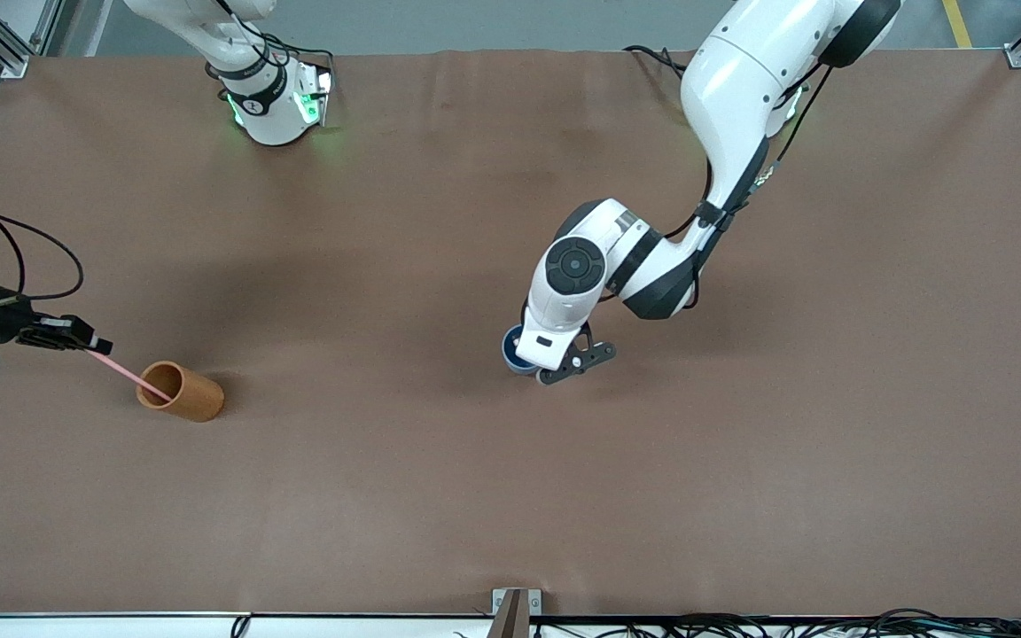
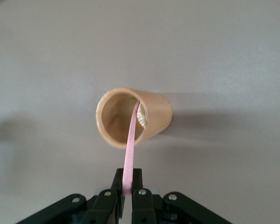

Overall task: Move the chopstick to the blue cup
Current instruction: 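Carry the blue cup toward the table middle with the left gripper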

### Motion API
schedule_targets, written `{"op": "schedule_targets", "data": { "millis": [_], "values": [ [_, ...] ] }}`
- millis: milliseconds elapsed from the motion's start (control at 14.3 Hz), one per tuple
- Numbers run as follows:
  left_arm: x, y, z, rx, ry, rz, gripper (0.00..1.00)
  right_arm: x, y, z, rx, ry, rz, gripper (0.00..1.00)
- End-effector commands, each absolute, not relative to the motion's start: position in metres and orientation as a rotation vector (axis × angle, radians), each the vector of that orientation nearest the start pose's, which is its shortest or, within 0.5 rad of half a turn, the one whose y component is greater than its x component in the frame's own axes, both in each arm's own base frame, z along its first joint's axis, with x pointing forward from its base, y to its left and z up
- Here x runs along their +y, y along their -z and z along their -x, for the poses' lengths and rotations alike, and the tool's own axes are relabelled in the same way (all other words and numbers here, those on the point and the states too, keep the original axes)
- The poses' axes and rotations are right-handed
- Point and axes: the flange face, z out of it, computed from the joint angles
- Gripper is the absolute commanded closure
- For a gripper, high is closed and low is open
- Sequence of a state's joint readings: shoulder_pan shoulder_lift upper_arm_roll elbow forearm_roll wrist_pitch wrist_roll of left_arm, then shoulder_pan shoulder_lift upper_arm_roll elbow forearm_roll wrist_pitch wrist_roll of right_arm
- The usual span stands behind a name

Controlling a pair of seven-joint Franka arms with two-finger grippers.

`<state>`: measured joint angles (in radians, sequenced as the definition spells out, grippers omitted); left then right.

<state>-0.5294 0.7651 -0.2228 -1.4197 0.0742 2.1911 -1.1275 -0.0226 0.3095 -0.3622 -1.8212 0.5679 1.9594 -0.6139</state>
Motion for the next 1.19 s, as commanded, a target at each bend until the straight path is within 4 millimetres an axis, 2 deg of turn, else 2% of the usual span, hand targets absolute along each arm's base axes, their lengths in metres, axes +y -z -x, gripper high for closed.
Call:
{"op": "schedule_targets", "data": {
  "millis": [0,140,210,280,350,490,561,701,841,981,1051,1121],
  "values": [
    [-0.478,-0.253,-0.558,-0.637,-0.054,3.146,0.83,-0.173,-0.398,-0.592,0.017,0.059,2.676,0.99],
    [-0.473,-0.261,-0.564,-0.625,-0.031,3.153,0.09,-0.171,-0.418,-0.594,0.022,-0.004,2.688,0.99],
    [-0.470,-0.274,-0.565,-0.616,-0.003,3.151,0.00,-0.172,-0.431,-0.597,0.009,-0.024,2.720,0.99],
    [-0.463,-0.291,-0.571,-0.625,0.028,3.152,0.00,-0.169,-0.443,-0.600,0.023,-0.048,2.740,0.99],
    [-0.447,-0.312,-0.579,-0.644,0.032,3.132,0.00,-0.162,-0.458,-0.603,0.044,-0.073,2.751,0.99],
    [-0.405,-0.376,-0.590,-0.516,0.028,3.108,0.00,-0.142,-0.490,-0.611,0.080,-0.134,2.804,0.99],
    [-0.381,-0.406,-0.593,-0.413,0.012,3.108,0.00,-0.120,-0.506,-0.616,0.073,-0.152,2.833,0.99],
    [-0.333,-0.450,-0.603,-0.299,0.011,3.106,0.00,-0.081,-0.536,-0.624,0.076,-0.170,2.899,0.99],
    [-0.268,-0.487,-0.615,-0.225,0.020,3.121,0.00,-0.029,-0.568,-0.626,0.129,-0.146,2.956,0.99],
    [-0.212,-0.519,-0.616,-0.114,0.032,3.146,0.00,0.044,-0.582,-0.622,0.144,-0.139,3.026,0.99],
    [-0.178,-0.534,-0.616,-0.075,0.033,3.145,0.00,0.080,-0.597,-0.616,0.189,-0.108,3.042,0.99],
    [-0.152,-0.545,-0.617,-0.039,0.038,3.147,0.00,0.122,-0.606,-0.609,0.254,-0.090,3.047,0.99]
  ]
}}
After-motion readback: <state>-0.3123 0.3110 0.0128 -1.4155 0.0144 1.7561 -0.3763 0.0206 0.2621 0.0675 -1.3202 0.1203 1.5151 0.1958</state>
